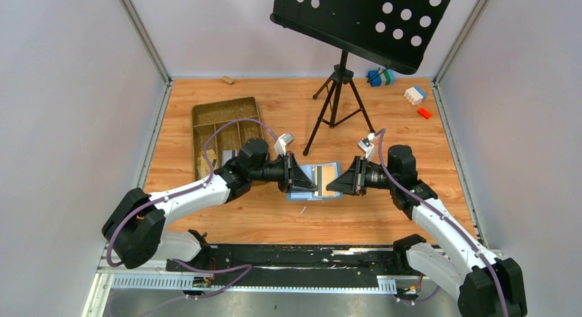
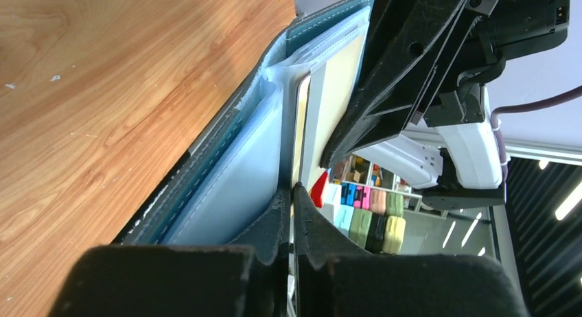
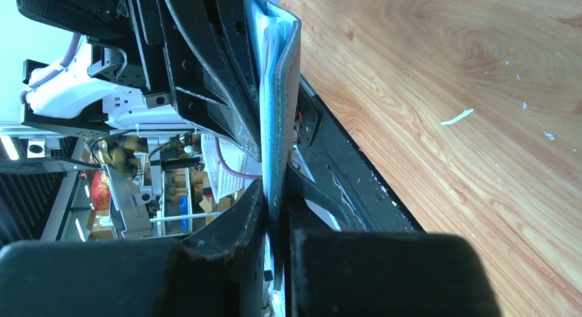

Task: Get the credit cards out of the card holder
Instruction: Remove the credit card from the card holder.

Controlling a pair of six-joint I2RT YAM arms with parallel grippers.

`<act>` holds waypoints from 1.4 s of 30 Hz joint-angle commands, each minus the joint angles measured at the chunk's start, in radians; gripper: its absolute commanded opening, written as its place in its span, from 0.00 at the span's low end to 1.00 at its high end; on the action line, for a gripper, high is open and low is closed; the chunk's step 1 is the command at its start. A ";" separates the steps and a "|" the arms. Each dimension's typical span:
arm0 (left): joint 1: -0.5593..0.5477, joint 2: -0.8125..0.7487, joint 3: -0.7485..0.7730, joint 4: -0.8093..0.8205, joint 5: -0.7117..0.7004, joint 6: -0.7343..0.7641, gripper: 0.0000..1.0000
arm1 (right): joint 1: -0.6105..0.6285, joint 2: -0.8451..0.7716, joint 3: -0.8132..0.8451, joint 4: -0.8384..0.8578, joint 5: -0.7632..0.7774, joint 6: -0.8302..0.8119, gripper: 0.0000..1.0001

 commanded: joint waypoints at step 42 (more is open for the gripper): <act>0.020 -0.098 0.066 -0.184 -0.108 0.168 0.00 | -0.003 -0.010 -0.011 0.009 -0.017 0.001 0.00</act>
